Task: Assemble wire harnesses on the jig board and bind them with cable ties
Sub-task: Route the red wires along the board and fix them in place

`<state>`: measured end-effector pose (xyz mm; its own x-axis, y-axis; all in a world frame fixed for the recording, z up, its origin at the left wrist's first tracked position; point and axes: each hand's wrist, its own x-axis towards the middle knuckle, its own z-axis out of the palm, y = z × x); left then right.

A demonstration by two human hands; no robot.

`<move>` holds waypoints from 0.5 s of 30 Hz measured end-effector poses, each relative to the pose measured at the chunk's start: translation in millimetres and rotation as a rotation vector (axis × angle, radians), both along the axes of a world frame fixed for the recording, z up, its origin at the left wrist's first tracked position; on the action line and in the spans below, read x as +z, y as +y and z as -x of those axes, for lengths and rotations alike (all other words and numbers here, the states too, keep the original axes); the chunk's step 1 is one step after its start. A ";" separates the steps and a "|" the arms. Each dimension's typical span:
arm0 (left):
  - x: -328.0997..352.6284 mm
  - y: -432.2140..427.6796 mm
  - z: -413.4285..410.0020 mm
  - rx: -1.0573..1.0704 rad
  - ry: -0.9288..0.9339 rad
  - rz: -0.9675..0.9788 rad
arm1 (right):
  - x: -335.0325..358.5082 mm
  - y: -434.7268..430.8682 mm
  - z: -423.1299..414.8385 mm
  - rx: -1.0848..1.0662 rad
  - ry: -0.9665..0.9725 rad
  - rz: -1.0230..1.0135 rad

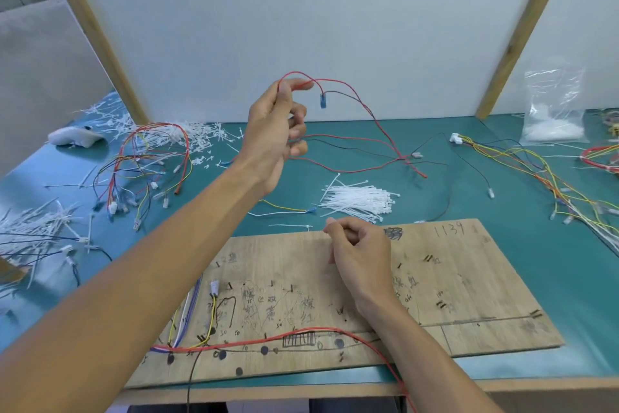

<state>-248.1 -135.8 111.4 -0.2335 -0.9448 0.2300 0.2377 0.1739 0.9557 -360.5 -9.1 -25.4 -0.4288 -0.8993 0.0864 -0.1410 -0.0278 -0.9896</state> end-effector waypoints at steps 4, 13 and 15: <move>11.5 15.3 -0.1 -0.085 0.040 0.142 | 2.9 0.7 3.4 -0.028 -0.133 -0.001; 54.2 28.0 6.6 -0.380 0.372 0.032 | 24.1 -7.5 15.8 0.020 -0.590 -0.001; 61.3 32.7 7.4 -0.435 0.394 0.019 | 34.3 -15.6 33.6 0.064 -0.844 -0.011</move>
<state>-255.5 -103.1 172.6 -0.4928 -0.7758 0.3941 0.6276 -0.0032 0.7785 -394.1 -24.8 9.0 -0.2934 -0.9230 -0.2490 0.6471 0.0000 -0.7624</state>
